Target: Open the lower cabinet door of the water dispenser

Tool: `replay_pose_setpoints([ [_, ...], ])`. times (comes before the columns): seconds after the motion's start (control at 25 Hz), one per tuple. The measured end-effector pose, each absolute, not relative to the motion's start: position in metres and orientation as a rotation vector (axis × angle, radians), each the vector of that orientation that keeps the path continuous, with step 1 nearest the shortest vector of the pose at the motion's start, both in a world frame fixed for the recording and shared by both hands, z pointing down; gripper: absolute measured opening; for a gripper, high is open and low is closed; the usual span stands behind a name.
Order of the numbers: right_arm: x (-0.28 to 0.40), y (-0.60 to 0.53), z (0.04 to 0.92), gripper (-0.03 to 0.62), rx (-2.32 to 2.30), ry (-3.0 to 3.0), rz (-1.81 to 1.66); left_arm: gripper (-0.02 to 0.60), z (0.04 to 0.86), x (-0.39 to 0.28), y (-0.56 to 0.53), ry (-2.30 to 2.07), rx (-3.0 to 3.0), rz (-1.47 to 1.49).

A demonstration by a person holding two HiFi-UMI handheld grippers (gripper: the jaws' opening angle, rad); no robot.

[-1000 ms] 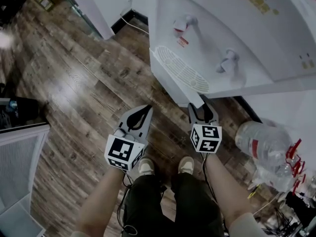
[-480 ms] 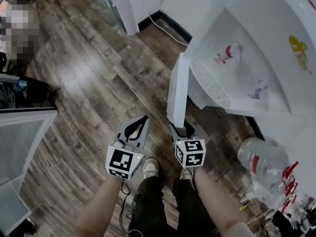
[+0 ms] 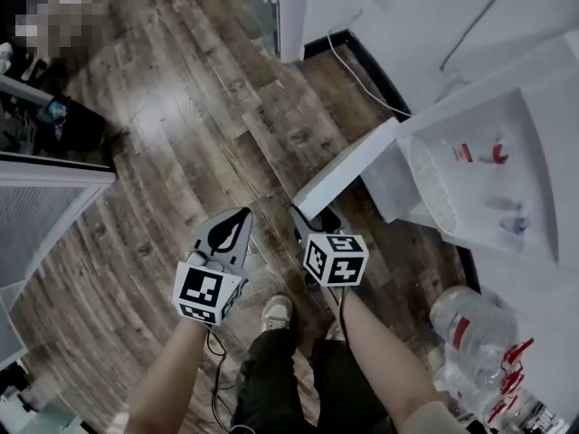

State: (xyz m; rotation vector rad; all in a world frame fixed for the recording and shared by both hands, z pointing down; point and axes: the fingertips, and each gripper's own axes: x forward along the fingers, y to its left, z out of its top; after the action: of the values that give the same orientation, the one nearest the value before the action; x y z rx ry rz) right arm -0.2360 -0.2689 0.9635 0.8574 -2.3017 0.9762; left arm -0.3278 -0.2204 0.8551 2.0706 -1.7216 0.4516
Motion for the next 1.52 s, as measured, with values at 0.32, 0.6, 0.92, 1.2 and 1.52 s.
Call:
replay_pose_setpoints([
  [0.32,-0.272,-0.273,0.953,0.287,0.724,-2.340,0.908,0.005,0.847,-0.365,-0.216,-1.771,2.003,0.438],
  [0.6,-0.244,-0.254,0.898,0.171,0.731,-2.354,0.843,0.005,0.816,-0.345,-0.206,-1.712,2.014,0.467],
  [0.92,-0.188,-0.263,0.782,0.070,0.859,-2.388,0.766,0.005,0.730,-0.317,-0.206,-1.697,2.044,0.469],
  [1.2,-0.130,-0.266,0.672,0.035,0.964,-2.403,0.742,0.005,0.631,-0.281,-0.202,-1.675,2.082,0.442],
  [1.52,-0.068,-0.255,0.566,0.006,0.985,-2.444,0.679,0.005,0.539,-0.222,-0.204,-1.619,2.224,0.448],
])
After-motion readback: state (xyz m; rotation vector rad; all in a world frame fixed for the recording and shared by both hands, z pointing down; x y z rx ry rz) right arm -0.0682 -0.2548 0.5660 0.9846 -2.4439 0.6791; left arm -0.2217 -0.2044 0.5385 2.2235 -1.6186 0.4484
